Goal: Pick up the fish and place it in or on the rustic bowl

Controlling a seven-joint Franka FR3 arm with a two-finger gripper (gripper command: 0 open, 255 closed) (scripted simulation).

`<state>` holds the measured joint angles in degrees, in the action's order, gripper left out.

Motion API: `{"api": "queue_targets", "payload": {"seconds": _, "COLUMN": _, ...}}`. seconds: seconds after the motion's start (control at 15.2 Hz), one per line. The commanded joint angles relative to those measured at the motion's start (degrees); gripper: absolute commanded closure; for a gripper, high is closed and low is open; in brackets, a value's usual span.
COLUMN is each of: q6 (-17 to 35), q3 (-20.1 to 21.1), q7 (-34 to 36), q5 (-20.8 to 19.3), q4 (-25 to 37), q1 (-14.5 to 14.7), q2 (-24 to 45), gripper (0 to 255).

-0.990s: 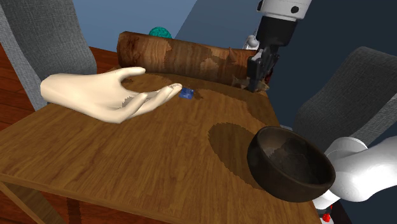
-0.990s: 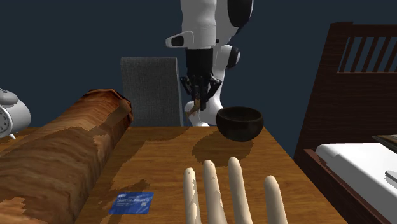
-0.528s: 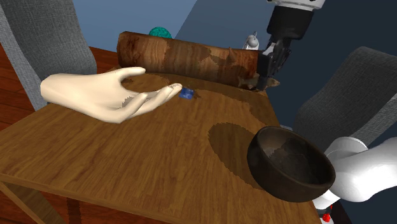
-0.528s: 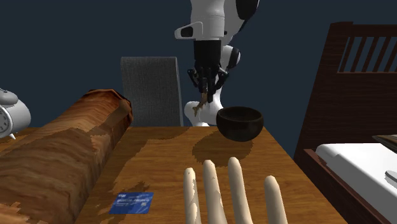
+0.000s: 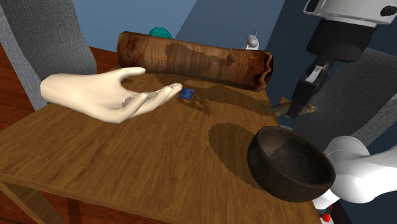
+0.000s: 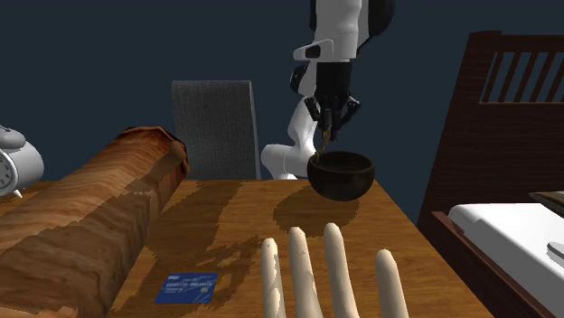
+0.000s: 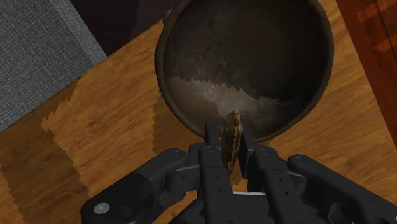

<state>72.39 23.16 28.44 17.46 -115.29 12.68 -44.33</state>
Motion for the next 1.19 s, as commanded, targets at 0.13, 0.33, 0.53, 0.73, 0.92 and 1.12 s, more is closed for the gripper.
{"api": "queue_targets", "payload": {"seconds": 0.13, "q6": -3.0, "q3": 2.6, "q7": 4.8, "q5": 3.9, "q4": -0.9, "q1": 2.0, "q2": -5.0, "gripper": 255}}
{"api": "queue_targets", "payload": {"seconds": 0.33, "q6": -1.2, "q3": 2.9, "q7": 4.4, "q5": 4.4, "q4": -4.0, "q1": 2.4, "q2": -6.4, "gripper": 255}}
{"api": "queue_targets", "payload": {"seconds": 0.53, "q6": 0.6, "q3": 3.3, "q7": 4.1, "q5": 4.9, "q4": -7.1, "q1": 2.7, "q2": -7.6, "gripper": 255}}
{"api": "queue_targets", "payload": {"seconds": 0.73, "q6": 2.4, "q3": 3.8, "q7": 3.7, "q5": 5.4, "q4": -10.1, "q1": 3.1, "q2": -8.9, "gripper": 255}}
{"api": "queue_targets", "payload": {"seconds": 0.92, "q6": 4.0, "q3": 4.2, "q7": 3.4, "q5": 5.9, "q4": -12.8, "q1": 3.4, "q2": -9.9, "gripper": 255}}
{"api": "queue_targets", "payload": {"seconds": 1.12, "q6": 4.0, "q3": 4.2, "q7": 3.4, "q5": 5.9, "q4": -12.8, "q1": 3.4, "q2": -9.9, "gripper": 255}}
